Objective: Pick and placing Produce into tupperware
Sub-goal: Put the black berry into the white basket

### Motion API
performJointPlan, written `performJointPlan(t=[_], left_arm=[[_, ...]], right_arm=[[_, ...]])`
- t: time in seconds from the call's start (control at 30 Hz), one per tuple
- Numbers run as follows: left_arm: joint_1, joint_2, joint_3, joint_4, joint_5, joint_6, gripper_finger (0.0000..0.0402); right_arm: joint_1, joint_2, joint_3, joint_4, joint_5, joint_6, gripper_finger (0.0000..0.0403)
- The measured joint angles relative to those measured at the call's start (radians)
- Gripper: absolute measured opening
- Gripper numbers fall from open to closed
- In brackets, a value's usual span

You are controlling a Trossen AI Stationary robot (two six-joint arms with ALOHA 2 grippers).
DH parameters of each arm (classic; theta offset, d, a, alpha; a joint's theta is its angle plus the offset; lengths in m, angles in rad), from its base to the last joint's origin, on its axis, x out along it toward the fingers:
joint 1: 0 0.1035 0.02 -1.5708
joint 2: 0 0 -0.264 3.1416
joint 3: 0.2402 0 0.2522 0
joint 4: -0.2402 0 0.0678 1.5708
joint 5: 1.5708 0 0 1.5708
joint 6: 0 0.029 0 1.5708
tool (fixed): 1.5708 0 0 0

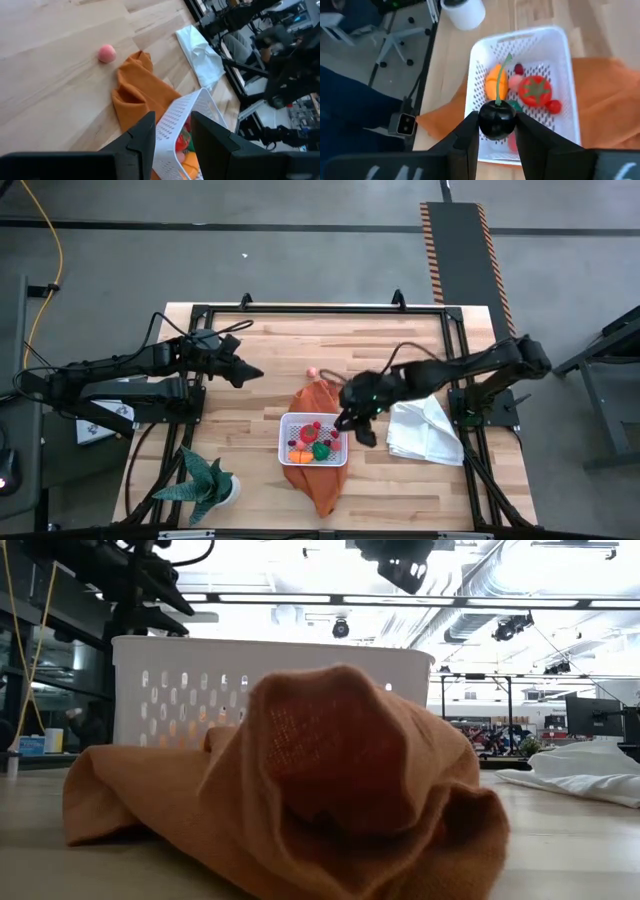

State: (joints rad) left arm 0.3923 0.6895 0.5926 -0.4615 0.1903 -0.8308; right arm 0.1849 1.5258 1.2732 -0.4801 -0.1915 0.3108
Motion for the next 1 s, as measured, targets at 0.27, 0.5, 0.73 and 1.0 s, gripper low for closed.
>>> performJointPlan(t=[0.27, 0.5, 0.73, 1.0], left_arm=[[0.000, 0.000, 0.000, -0.023, 0.042, 0.033, 0.0111], [0.000, 0.000, 0.000, -0.030, 0.053, 0.077, 0.0111], [0.000, 0.000, 0.000, -0.043, 0.054, 0.102, 0.0111], [0.000, 0.000, 0.000, -0.044, 0.054, 0.128, 0.0111]], right_arm=[[0.054, 0.104, 0.000, 0.042, 0.070, 0.096, 0.0089], [0.060, 0.170, 0.000, 0.053, 0.092, 0.181, 0.0089], [0.059, 0.225, 0.001, 0.088, 0.112, 0.209, 0.0089], [0.059, 0.264, 0.001, 0.108, 0.111, 0.215, 0.0090]])
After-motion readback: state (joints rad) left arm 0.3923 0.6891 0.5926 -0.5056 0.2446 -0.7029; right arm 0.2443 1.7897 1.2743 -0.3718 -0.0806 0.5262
